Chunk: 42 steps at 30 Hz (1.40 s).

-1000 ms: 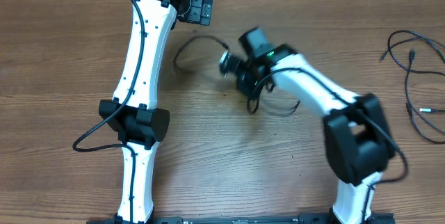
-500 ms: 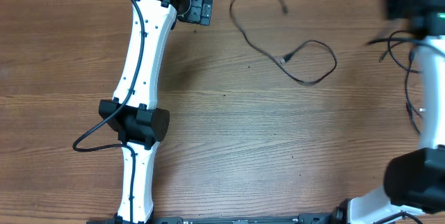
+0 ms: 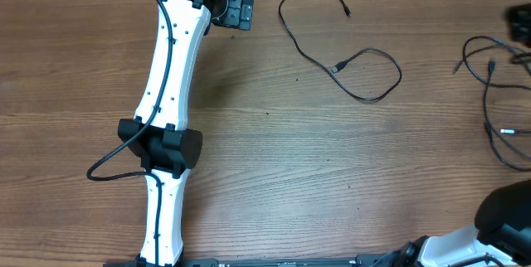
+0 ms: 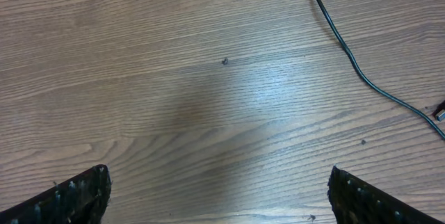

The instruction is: Untangle cables

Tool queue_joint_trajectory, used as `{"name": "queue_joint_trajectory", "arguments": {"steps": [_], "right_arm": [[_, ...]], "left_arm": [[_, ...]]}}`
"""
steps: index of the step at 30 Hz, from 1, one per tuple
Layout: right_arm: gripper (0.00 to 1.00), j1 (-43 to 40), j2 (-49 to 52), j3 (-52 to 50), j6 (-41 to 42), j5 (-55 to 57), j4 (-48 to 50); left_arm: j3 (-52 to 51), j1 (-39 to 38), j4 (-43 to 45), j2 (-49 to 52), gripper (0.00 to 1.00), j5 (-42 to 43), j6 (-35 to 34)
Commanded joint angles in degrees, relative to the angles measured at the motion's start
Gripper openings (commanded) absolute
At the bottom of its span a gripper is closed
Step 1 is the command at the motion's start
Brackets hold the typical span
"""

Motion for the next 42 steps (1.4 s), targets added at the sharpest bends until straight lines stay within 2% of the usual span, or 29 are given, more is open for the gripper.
{"name": "queue_joint_trajectory", "arguments": {"steps": [1, 2, 6, 14, 22, 30, 33, 36, 42], "right_arm": [[0.93, 5.9, 0.0, -1.0, -4.3, -3.6, -0.6], [0.97, 7.6, 0.5, -1.0, -6.4, -3.6, -1.6], [1.0, 13.8, 3.8, -1.0, -11.6, -2.3, -5.2], [1.0, 26.4, 13.9, -1.1, -11.6, -0.8, -5.9], [1.0, 34.5, 22.4, -1.1, -11.6, 4.4, -7.0], [1.0, 40.3, 26.3, -1.1, -14.2, 8.7, -7.6], [0.96, 41.3, 28.5, -1.1, -14.2, 9.0, -7.6], [0.83, 41.9, 30.7, -1.1, -14.2, 9.0, -7.9], [0.81, 42.2, 31.9, -1.1, -14.2, 9.1, -7.7]], "left_arm": [[0.3, -0.7, 0.1, 0.0, 1.0, 0.5, -0.6], [0.3, -0.7, 0.1, 0.0, 1.0, 0.5, -0.6], [0.3, -0.7, 0.1, 0.0, 0.99, 0.5, -0.6], [0.3, -0.7, 0.1, 0.0, 1.0, 0.5, -0.6], [0.3, -0.7, 0.1, 0.0, 1.0, 0.5, -0.6], [0.3, -0.7, 0.1, 0.0, 1.0, 0.5, -0.6], [0.3, -0.7, 0.1, 0.0, 1.0, 0.5, -0.6], [0.3, -0.7, 0.1, 0.0, 1.0, 0.5, -0.6], [0.3, -0.7, 0.1, 0.0, 1.0, 0.5, -0.6]]}}
